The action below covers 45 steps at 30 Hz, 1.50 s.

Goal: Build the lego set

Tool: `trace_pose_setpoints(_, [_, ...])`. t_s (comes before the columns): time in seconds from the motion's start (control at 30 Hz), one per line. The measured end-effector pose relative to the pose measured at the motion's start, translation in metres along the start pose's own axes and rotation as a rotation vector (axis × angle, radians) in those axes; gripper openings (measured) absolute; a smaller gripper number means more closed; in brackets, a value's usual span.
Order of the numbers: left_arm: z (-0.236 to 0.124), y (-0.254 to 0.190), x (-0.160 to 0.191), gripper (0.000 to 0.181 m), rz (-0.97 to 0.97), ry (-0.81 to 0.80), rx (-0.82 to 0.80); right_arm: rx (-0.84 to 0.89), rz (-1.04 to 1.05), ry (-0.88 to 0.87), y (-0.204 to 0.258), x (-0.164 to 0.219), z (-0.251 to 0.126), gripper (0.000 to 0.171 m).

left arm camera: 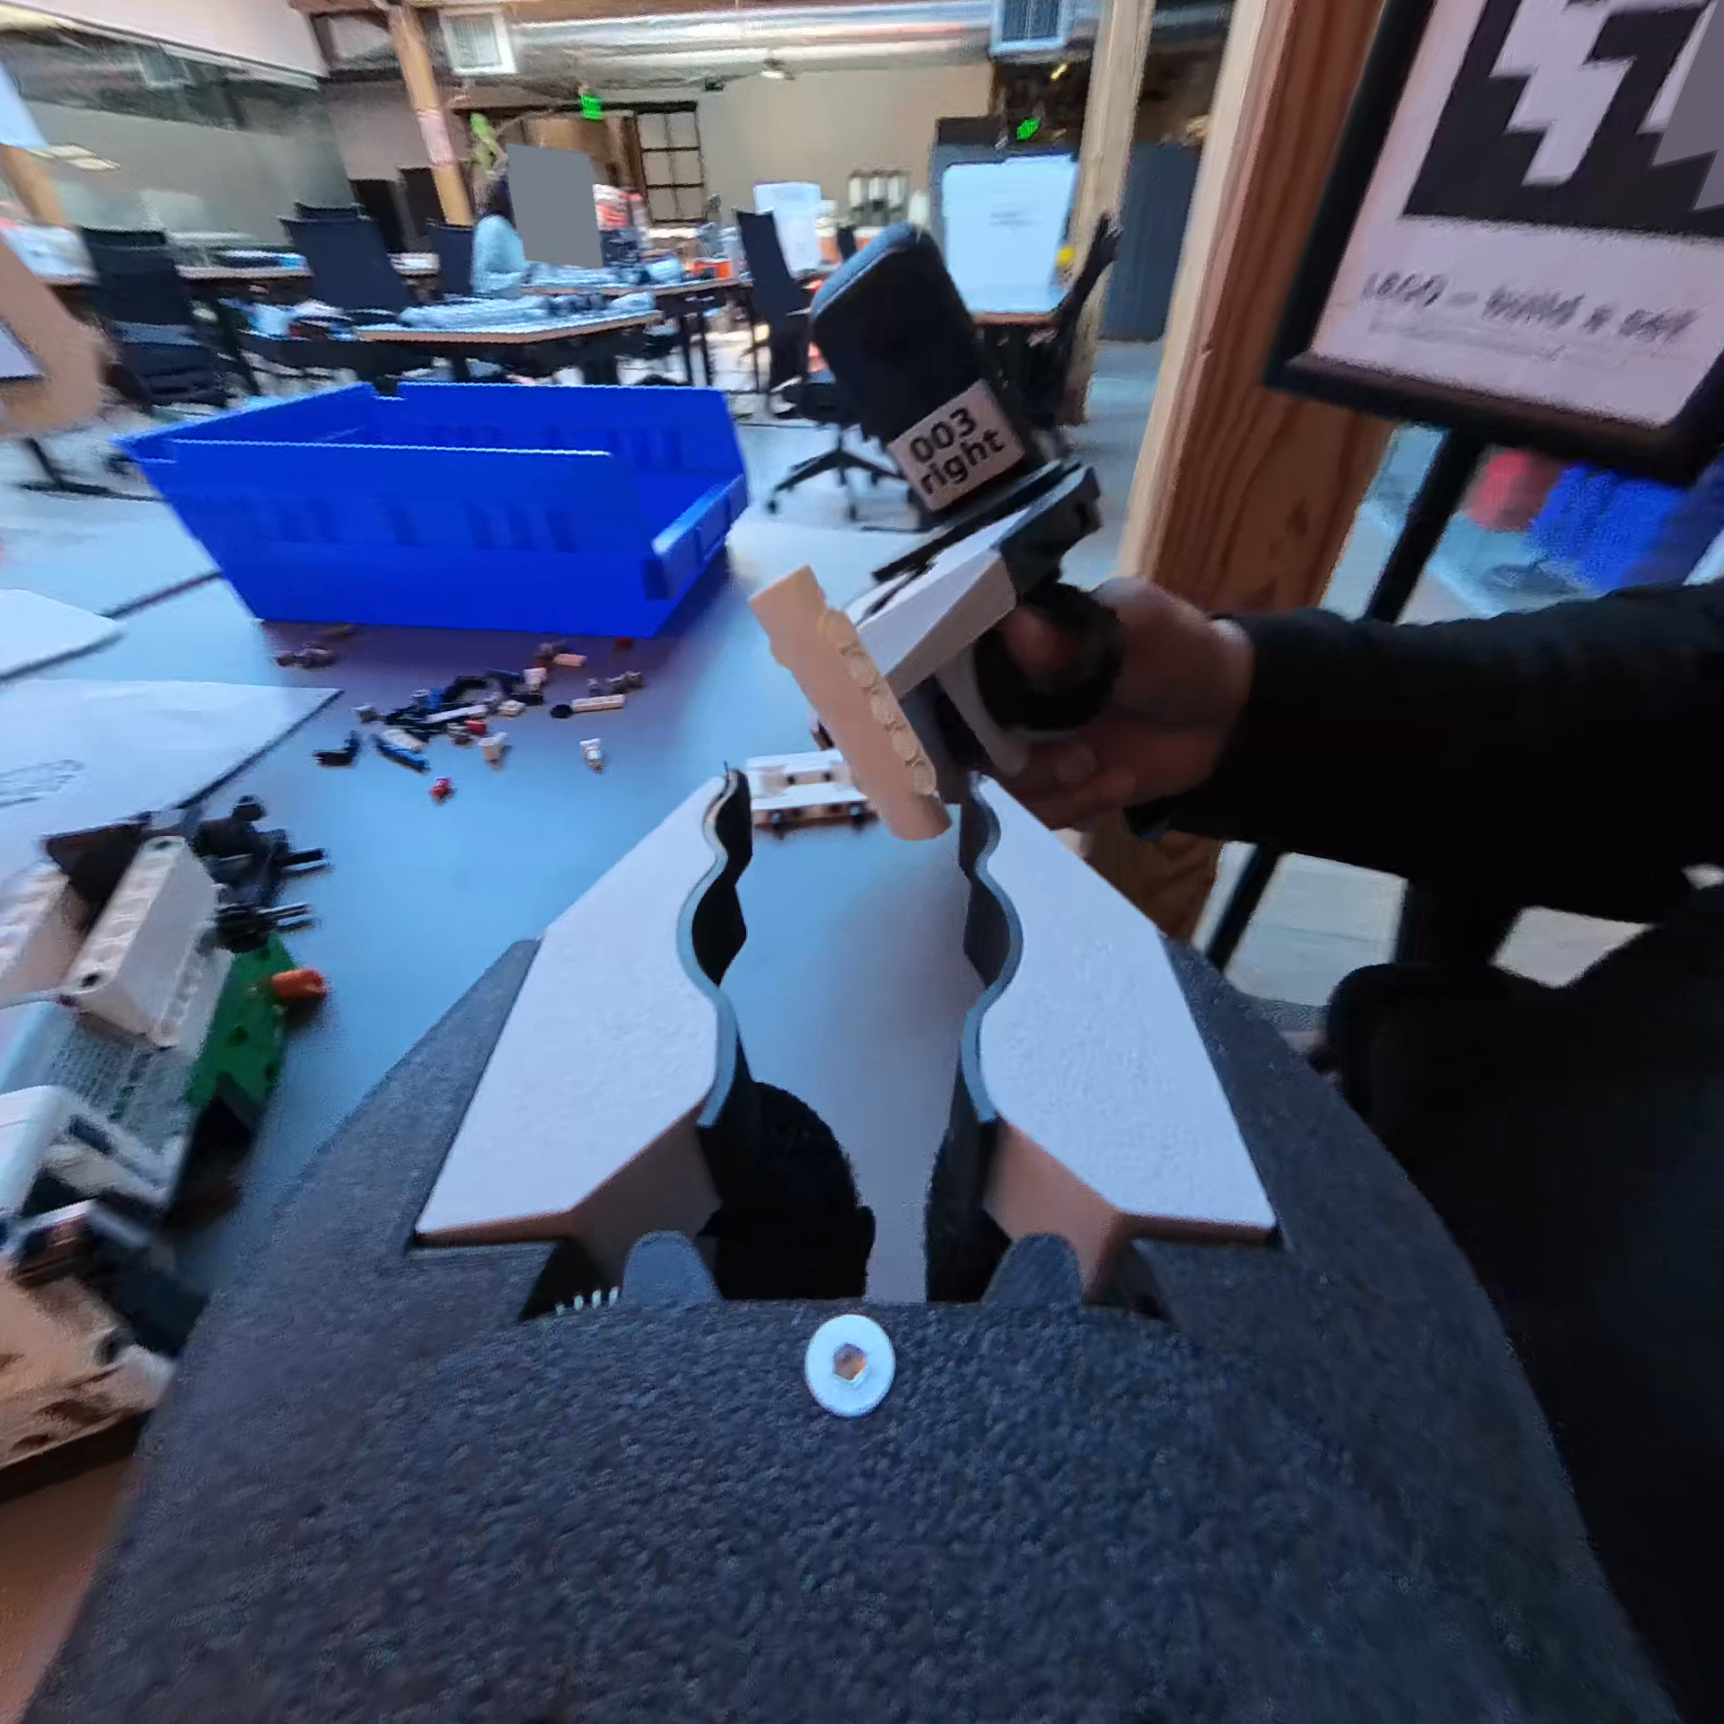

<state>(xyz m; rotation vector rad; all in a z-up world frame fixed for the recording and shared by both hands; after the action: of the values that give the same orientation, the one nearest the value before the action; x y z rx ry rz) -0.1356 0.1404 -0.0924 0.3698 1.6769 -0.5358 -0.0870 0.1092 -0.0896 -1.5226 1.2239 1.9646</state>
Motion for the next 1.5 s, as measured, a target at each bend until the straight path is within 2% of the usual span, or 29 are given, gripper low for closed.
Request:
trace_pose_setpoints(0.13, [-0.002, 0.006, 0.003, 0.043, 0.254, -0.007, -0.2, 0.048, 0.011, -0.019, -0.008, 0.001, -0.003, 0.001])
trace_pose_setpoints(0.2, [-0.005, 0.006, -0.001, 0.037, 0.302, -0.055, -0.261, 0.153, -0.11, -0.009, -0.013, 0.0, -0.006, 0.001])
trace_pose_setpoints(0.3, [-0.006, 0.009, -0.006, 0.036, 0.144, -0.057, -0.248, 0.283, -0.378, 0.097, -0.012, 0.003, -0.005, 0.001])
trace_pose_setpoints(0.4, [0.0, 0.003, -0.002, 0.032, -0.001, 0.048, -0.161, 0.361, -0.628, 0.162, -0.003, 0.002, -0.002, 0.001])
trace_pose_setpoints(0.53, [0.0, -0.001, 0.002, 0.009, 0.03, 0.146, -0.203, 0.467, -0.946, 0.314, 0.007, 0.004, 0.003, 0.001])
trace_pose_setpoints(0.67, [0.001, -0.003, 0.009, 0.009, 0.052, 0.237, -0.232, 0.545, -1.213, 0.442, 0.016, 0.009, 0.007, 0.001])
trace_pose_setpoints(0.77, [0.004, -0.005, 0.013, 0.008, 0.048, 0.244, -0.22, 0.541, -1.32, 0.475, 0.025, 0.014, 0.013, 0.001])
trace_pose_setpoints(0.83, [0.005, -0.004, 0.013, 0.007, 0.024, 0.223, -0.217, 0.564, -1.323, 0.479, 0.025, 0.015, 0.013, 0.001])
trace_pose_setpoints(0.93, [0.006, -0.006, 0.008, 0.006, 0.011, 0.164, -0.189, 0.546, -1.2, 0.399, 0.027, 0.01, 0.009, 0.003])
trace_pose_setpoints(1.07, [0.004, -0.005, 0.004, 0.006, -0.003, 0.099, -0.186, 0.416, -0.935, 0.283, 0.029, 0.0, -0.004, 0.029])
trace_pose_setpoints(1.23, [-0.003, -0.009, -0.012, 0.006, -0.176, -0.016, -0.042, 0.317, -0.687, 0.248, 0.019, 0.002, -0.008, 0.027])
trace_pose_setpoints(1.3, [-0.002, -0.013, -0.013, 0.006, -0.237, -0.036, 0.021, 0.26, -0.628, 0.198, 0.023, 0.002, -0.003, 0.021])
trace_pose_setpoints(1.37, [-0.002, -0.017, -0.013, 0.006, -0.275, -0.046, 0.07, 0.193, -0.578, 0.157, 0.029, 0.002, -0.002, 0.009])
trace_pose_setpoints(1.5, [-0.002, -0.03, -0.009, 0.006, -0.308, 0.009, 0.219, 0.015, -0.475, 0.209, 0.04, 0.008, -0.008, 0.007])
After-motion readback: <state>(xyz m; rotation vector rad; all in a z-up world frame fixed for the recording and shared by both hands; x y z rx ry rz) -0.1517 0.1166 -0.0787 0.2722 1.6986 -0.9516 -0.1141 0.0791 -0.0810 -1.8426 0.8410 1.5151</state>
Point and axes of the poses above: each gripper's, where its closed fingertips meet, z out along the fingers, x out of its underside, y = z × x across the jaws, the point moved 3 cm from there along -z, back along the fingers, and after that the axes turned 8 degrees about -z, right-handed, at the moved point
